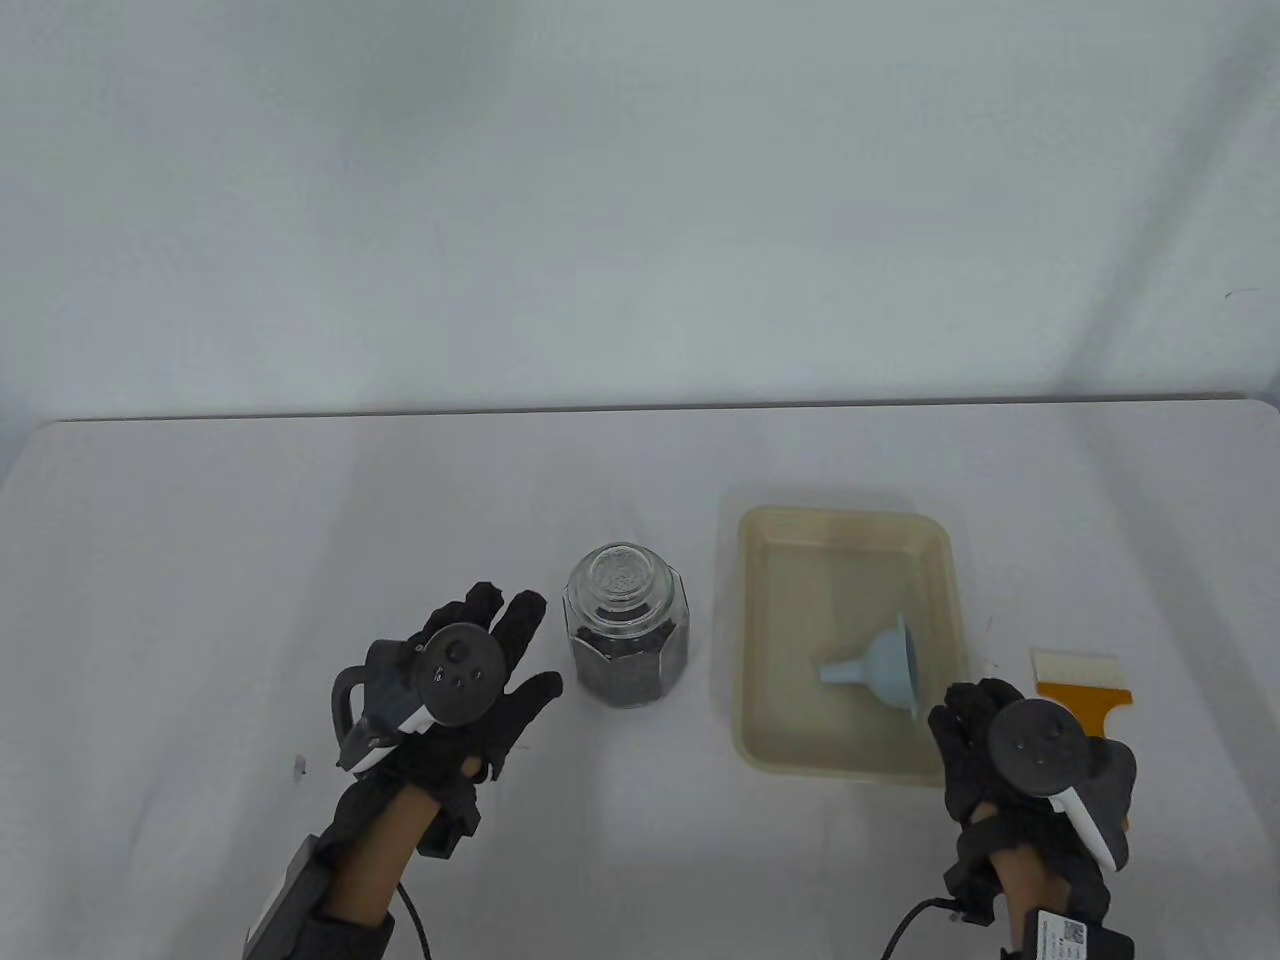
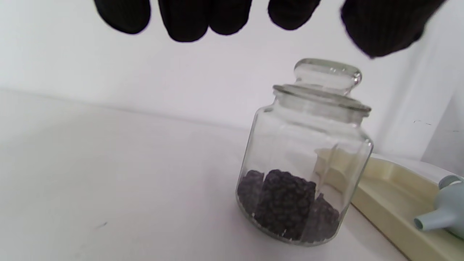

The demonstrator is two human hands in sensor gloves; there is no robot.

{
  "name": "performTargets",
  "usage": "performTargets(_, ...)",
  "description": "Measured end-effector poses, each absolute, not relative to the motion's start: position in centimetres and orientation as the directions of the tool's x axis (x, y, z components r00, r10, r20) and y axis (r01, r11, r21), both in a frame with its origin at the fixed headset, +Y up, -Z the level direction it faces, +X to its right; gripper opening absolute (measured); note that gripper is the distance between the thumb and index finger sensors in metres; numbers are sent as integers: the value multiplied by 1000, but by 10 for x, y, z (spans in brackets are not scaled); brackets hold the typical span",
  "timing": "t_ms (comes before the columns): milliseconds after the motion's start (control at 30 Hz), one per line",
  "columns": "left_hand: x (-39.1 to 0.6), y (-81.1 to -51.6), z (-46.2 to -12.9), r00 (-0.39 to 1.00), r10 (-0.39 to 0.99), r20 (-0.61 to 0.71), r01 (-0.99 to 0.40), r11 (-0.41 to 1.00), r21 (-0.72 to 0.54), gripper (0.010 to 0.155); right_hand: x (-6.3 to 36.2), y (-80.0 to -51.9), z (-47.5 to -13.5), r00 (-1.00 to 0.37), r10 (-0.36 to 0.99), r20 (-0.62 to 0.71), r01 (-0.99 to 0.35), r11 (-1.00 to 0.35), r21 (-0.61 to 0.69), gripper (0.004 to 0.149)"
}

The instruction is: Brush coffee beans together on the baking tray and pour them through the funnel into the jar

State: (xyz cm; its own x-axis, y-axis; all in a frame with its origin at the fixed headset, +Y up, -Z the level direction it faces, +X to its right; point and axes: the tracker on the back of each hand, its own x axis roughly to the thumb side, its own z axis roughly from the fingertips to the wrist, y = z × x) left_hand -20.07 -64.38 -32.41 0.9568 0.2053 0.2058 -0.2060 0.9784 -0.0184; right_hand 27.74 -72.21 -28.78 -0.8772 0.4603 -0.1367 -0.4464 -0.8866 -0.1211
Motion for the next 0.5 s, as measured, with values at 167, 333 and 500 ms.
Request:
performTargets(167,-203,-670,-312,948,228,222,-236,972,13,76,276,-722,-288,-883,452,-125,-438,-890,-125,55)
performTargets(333,-201,-693,-308,941,245,235,-270,959,83,75,272,-721,-288,-899,425,-104,-412,-903,-125,55)
performTargets(500,-200,-707,-309,945,217,244,-244,966,84,74,266,-721,-289,-912,403,-81,-392,-912,-124,55)
